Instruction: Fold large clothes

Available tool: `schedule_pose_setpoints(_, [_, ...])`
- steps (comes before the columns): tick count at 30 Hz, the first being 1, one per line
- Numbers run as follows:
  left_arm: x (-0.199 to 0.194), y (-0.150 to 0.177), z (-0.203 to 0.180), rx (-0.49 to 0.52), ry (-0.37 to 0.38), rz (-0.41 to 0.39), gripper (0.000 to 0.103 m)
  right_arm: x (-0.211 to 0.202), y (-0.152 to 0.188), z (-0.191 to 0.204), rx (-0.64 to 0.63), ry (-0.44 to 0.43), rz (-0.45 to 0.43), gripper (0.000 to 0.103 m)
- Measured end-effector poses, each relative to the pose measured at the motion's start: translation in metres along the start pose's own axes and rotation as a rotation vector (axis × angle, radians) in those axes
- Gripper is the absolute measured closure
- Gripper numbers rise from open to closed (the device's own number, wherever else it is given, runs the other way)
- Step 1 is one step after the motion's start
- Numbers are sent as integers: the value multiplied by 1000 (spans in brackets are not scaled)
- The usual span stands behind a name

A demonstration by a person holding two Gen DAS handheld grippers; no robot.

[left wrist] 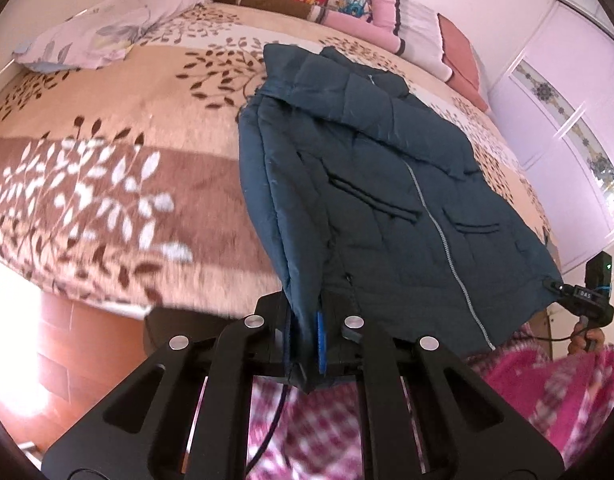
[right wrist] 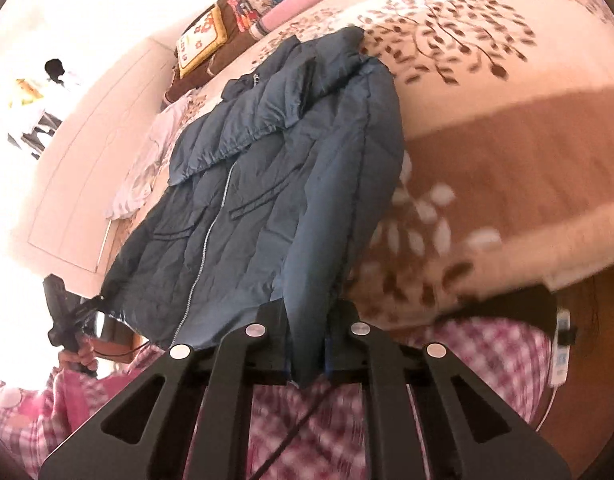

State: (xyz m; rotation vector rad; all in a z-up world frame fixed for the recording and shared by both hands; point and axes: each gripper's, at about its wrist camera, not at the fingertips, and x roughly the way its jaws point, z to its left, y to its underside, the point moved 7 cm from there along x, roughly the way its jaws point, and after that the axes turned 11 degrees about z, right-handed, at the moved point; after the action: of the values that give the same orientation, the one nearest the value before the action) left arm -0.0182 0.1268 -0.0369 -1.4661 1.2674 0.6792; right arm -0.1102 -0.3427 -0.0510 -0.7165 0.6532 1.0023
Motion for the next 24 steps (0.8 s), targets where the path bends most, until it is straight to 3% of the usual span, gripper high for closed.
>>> schedule_pose_setpoints(6, [-26,19,-3,-32,66,6,94,-19,25,6,28,-28,12,92])
schedule_pose_setpoints(10, [-45,-10,-18,-14,96,-58,94,-37,6,25,6,-66,-46,92])
schedule_pose_setpoints(13, [-59,-47,-31,17,104,-116,94,-53,-34,51,-59,-74,-95,92])
schedule_pose_setpoints(17, [-73,-115,-40,36,103,-195,94,-78,-115,76,-77,-122,-169,92])
schedule_pose_setpoints(24, [-62,-252,-35,-61,133,-289,93,-78,-264,85,-17,-124,-243,92])
